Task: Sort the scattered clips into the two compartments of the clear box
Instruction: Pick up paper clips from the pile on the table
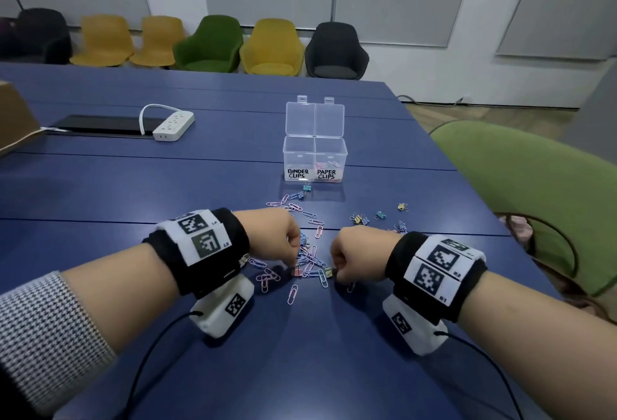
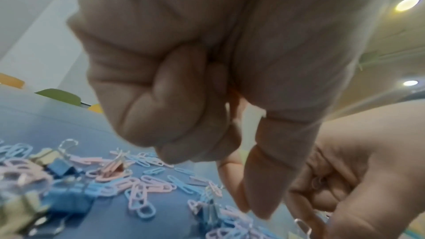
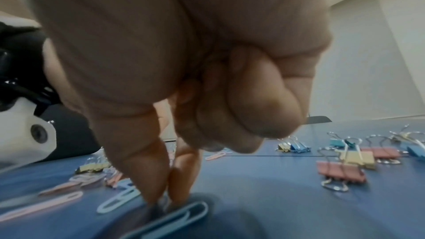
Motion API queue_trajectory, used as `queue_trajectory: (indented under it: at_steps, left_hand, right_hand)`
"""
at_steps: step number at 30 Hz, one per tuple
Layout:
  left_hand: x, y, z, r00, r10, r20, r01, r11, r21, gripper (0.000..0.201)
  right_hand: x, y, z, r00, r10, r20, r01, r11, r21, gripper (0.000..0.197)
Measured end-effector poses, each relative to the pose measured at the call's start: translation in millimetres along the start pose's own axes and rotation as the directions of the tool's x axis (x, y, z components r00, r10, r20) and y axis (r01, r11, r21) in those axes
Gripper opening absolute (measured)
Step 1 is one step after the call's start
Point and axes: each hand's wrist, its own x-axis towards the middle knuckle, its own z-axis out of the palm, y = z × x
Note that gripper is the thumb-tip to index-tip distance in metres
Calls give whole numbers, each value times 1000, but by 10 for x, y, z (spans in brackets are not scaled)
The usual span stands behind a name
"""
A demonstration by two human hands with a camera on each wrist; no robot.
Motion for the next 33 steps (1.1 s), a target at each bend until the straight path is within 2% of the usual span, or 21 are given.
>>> queue_trajectory:
  at_steps: [2, 4, 8, 11, 16, 18, 21, 24, 27, 30, 33]
  left_hand:
    - [33, 30, -46, 1000, 0, 2, 0, 1000, 0, 17]
    - [52, 40, -79, 1000, -9, 8, 9, 1000, 5, 14]
    - [67, 28, -45, 1000, -25, 19, 24, 1000, 2, 29]
    - [76, 36, 14, 999, 11, 40, -12, 1000, 21, 18]
    - [97, 45, -9, 998, 25, 51, -26, 999, 18, 20]
    - [109, 68, -47, 999, 41, 8, -41, 997, -60, 14]
    - [172, 147, -85, 989, 62, -133, -96, 957, -273, 16]
    - [210, 182, -124, 973, 46, -226, -125, 930, -347, 13]
    - [206, 103, -159, 973, 33, -229, -91, 964, -249, 11]
    - [188, 13, -127, 989, -4, -147, -5, 998, -61, 14]
    - [198, -23, -46, 997, -35, -74, 37, 999, 31, 13]
  right_hand:
    - [-1, 20, -12, 1000, 4, -27, -4, 1000, 3, 10]
    - [-4, 55, -28, 998, 25, -53, -24, 999, 32, 21]
    - [-7, 47, -31, 998, 44, -52, -40, 996, 80, 28]
    - [14, -3, 2, 999, 12, -51, -9, 998, 58, 22]
    - [34, 15, -17, 999, 13, -49, -9, 997, 82, 18]
    - [30, 83, -60, 996, 40, -75, -32, 994, 103, 13]
    - [20, 226, -141, 982, 132, -135, -119, 988, 101, 13]
    - [15, 383, -163, 952, 237, -193, -211, 966, 149, 20]
    - [-33, 495, -138, 939, 280, -199, -238, 948, 211, 26]
    - [-107, 501, -117, 942, 268, -201, -223, 949, 222, 26]
    - [-154, 452, -106, 947, 246, -204, -199, 954, 225, 22]
